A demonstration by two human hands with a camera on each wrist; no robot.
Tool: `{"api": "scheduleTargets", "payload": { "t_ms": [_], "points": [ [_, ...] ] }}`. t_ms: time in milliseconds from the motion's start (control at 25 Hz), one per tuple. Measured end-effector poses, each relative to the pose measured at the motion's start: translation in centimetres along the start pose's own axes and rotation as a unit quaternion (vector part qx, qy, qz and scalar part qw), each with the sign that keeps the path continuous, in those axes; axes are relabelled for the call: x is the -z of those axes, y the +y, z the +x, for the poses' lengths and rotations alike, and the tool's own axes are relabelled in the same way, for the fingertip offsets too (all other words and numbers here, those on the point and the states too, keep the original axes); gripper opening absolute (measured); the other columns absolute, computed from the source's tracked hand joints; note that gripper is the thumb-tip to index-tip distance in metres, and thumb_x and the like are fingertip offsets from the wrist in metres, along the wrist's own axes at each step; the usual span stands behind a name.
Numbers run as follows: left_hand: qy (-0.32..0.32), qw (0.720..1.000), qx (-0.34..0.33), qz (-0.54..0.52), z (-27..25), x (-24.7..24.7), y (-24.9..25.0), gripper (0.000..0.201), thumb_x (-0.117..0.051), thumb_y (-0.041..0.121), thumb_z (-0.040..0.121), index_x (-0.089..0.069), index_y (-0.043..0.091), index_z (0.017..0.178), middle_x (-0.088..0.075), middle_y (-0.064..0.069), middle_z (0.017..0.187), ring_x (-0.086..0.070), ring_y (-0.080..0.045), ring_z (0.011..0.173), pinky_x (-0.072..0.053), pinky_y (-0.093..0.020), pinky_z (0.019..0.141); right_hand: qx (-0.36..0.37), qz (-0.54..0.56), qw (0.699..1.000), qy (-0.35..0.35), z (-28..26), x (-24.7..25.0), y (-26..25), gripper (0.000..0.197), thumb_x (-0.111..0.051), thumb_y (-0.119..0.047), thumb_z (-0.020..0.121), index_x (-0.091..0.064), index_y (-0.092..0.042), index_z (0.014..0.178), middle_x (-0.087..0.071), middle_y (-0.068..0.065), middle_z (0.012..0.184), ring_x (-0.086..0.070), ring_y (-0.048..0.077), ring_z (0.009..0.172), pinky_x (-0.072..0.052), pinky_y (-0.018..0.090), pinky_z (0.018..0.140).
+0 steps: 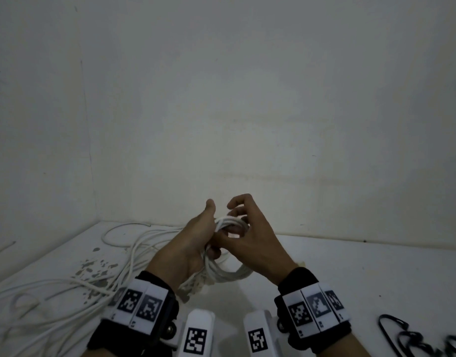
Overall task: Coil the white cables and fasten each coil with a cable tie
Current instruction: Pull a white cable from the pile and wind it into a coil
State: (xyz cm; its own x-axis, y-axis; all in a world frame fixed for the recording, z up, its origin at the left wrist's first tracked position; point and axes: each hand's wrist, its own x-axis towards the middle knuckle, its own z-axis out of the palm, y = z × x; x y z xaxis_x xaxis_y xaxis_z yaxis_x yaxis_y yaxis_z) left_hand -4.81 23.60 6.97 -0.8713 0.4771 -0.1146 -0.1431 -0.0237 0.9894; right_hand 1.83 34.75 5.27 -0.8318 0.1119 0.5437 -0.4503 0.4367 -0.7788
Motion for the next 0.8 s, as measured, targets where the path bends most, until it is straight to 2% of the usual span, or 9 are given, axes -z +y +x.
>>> {"api": "scheduleTargets", "payload": {
  "t_ms": [80, 120, 240, 320, 360, 480, 600, 680, 800],
  "points": [
    [-0.015, 1.000, -0.005, -0.007, 0.1, 0.1, 0.0, 0.065, -0.027, 0.055, 0.102, -0.063, 0.003, 0.089, -0.055, -0.005, 0.049, -0.035, -0.012, 0.034, -0.026, -0.017, 0.036, 0.005, -0.025, 1.000, -0.013, 0.0, 0.3, -0.4, 0.033, -0.079, -0.015, 0.082, -0.060, -0.023, 0.108, -0.059, 0.011, 0.103, -0.067, 0.000, 0.077, -0.052, 0.014, 0.070],
    [-0.040, 0.998, 0.004, -0.043, 0.2, 0.4, -0.1, 0.063, -0.027, 0.053, 0.103, -0.064, 0.003, 0.092, -0.059, -0.007, 0.054, -0.037, -0.011, 0.035, -0.027, -0.016, 0.035, 0.010, -0.041, 0.999, -0.009, 0.0, 0.5, -0.6, 0.026, -0.079, -0.018, 0.083, -0.064, -0.023, 0.103, -0.061, 0.012, 0.102, -0.067, 0.001, 0.076, -0.050, 0.012, 0.069],
    [-0.144, 0.980, 0.033, -0.133, 0.3, 1.3, -0.2, 0.062, -0.033, 0.051, 0.102, -0.067, -0.001, 0.100, -0.059, -0.014, 0.072, -0.045, -0.015, 0.050, -0.040, -0.023, 0.044, 0.006, -0.007, 1.000, 0.003, 0.2, 1.2, -0.5, 0.018, -0.082, -0.024, 0.082, -0.069, -0.021, 0.094, -0.065, 0.012, 0.093, -0.071, 0.015, 0.072, -0.052, 0.019, 0.066],
    [-0.161, 0.982, 0.023, -0.096, 0.5, 1.7, -0.3, 0.051, -0.046, 0.047, 0.099, -0.070, 0.004, 0.113, -0.061, -0.016, 0.087, -0.054, -0.019, 0.063, -0.048, -0.031, 0.058, 0.005, -0.024, 1.000, 0.014, 0.4, 1.4, -0.2, 0.016, -0.082, -0.027, 0.081, -0.069, -0.025, 0.091, -0.064, 0.006, 0.090, -0.068, 0.011, 0.070, -0.049, 0.017, 0.064],
    [-0.156, 0.986, 0.018, -0.061, 0.4, 1.8, -0.4, 0.046, -0.052, 0.048, 0.096, -0.073, 0.009, 0.109, -0.062, -0.014, 0.086, -0.056, -0.020, 0.064, -0.049, -0.034, 0.062, 0.007, -0.041, 0.999, 0.024, 0.4, 1.4, -0.1, 0.015, -0.081, -0.029, 0.081, -0.069, -0.028, 0.089, -0.064, 0.004, 0.089, -0.065, 0.010, 0.072, -0.048, 0.017, 0.064],
    [-0.131, 0.990, 0.039, -0.024, 0.1, 1.5, -0.7, 0.045, -0.056, 0.053, 0.092, -0.070, 0.014, 0.077, -0.048, -0.006, 0.056, -0.048, -0.018, 0.050, -0.048, -0.037, 0.066, -0.009, -0.019, 0.997, 0.069, 0.5, 1.5, 0.6, 0.014, -0.080, -0.029, 0.082, -0.067, -0.028, 0.087, -0.066, 0.010, 0.084, -0.068, 0.019, 0.077, -0.053, 0.029, 0.067],
    [-0.107, 0.992, 0.010, -0.061, 0.0, 0.8, -0.7, 0.045, -0.050, 0.044, 0.098, -0.058, 0.014, 0.066, -0.025, 0.004, 0.049, -0.025, -0.010, 0.040, -0.039, -0.023, 0.046, -0.025, -0.001, 0.996, 0.089, 0.5, 1.3, 0.8, 0.014, -0.077, -0.032, 0.085, -0.065, -0.025, 0.087, -0.066, 0.018, 0.084, -0.068, 0.027, 0.071, -0.056, 0.041, 0.066],
    [-0.072, 0.996, -0.020, -0.055, 0.2, 0.3, -0.7, 0.040, -0.050, 0.034, 0.096, -0.053, 0.013, 0.062, -0.020, 0.005, 0.050, -0.017, -0.009, 0.039, -0.024, -0.019, 0.037, -0.032, -0.011, 0.996, 0.084, 0.5, 1.2, 0.7, 0.015, -0.073, -0.036, 0.088, -0.062, -0.025, 0.087, -0.064, 0.015, 0.079, -0.055, 0.016, 0.051, -0.044, 0.031, 0.048],
    [-0.041, 0.998, -0.040, -0.034, 0.4, 0.0, -0.6, 0.037, -0.045, 0.028, 0.096, -0.050, 0.011, 0.064, -0.019, 0.004, 0.050, -0.016, -0.010, 0.038, -0.018, -0.019, 0.038, -0.029, -0.026, 0.996, 0.075, 0.6, 1.4, 0.8, 0.014, -0.067, -0.037, 0.093, -0.061, -0.025, 0.088, -0.052, 0.002, 0.071, -0.037, 0.009, 0.045, -0.032, 0.021, 0.045]
  ]
}}
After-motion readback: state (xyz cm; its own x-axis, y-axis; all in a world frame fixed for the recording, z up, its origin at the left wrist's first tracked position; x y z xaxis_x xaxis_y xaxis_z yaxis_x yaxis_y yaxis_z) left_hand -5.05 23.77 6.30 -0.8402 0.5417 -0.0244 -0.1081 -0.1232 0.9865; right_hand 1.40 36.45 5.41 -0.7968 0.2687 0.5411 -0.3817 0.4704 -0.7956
